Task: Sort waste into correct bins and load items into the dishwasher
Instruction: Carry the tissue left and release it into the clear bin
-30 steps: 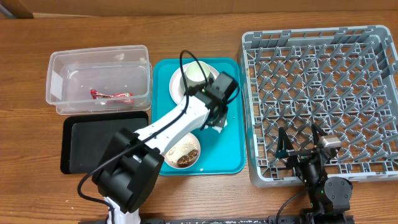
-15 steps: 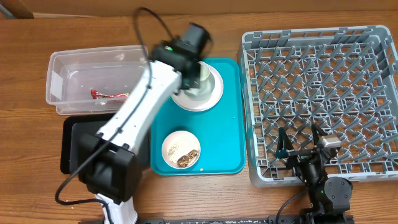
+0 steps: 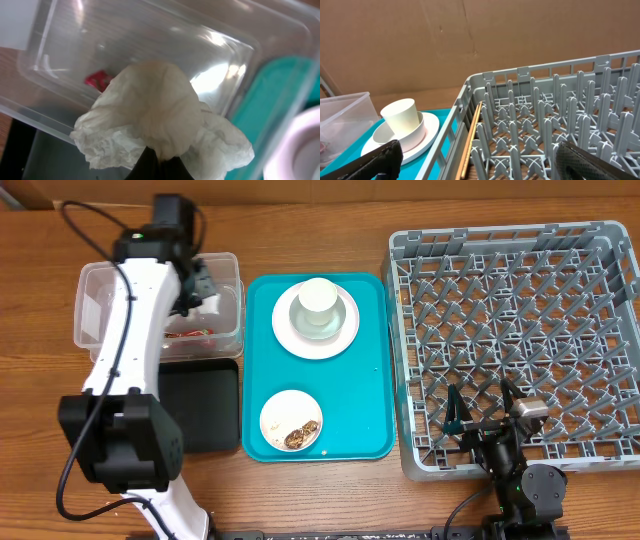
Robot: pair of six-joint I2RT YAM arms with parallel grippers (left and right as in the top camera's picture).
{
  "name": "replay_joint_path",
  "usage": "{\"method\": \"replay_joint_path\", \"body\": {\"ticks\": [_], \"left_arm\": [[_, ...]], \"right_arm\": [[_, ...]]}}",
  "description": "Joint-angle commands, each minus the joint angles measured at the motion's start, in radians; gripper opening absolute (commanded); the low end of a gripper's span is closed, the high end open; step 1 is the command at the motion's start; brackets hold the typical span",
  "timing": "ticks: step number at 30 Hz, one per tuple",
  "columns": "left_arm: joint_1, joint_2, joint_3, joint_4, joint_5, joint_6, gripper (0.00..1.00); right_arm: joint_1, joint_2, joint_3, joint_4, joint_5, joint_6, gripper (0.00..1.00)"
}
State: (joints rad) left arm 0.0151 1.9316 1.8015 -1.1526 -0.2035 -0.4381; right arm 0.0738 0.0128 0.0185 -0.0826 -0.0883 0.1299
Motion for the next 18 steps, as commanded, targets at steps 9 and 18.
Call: {"method": "replay_joint_path", "body": {"ticks": [9,18], "left_arm": [[0.145,0.019,-0.002,0.094,-0.014,-0.014,0.08],[0.18,0.136,-0.002,0.159,-0.017,-0.011,0.08]], "right_arm": [[0.003,-0.01,-0.011,0.005,0.009,0.002,1.0],[0.003,-0.01,-0.011,0.005,0.009,0.002,1.0]]}}
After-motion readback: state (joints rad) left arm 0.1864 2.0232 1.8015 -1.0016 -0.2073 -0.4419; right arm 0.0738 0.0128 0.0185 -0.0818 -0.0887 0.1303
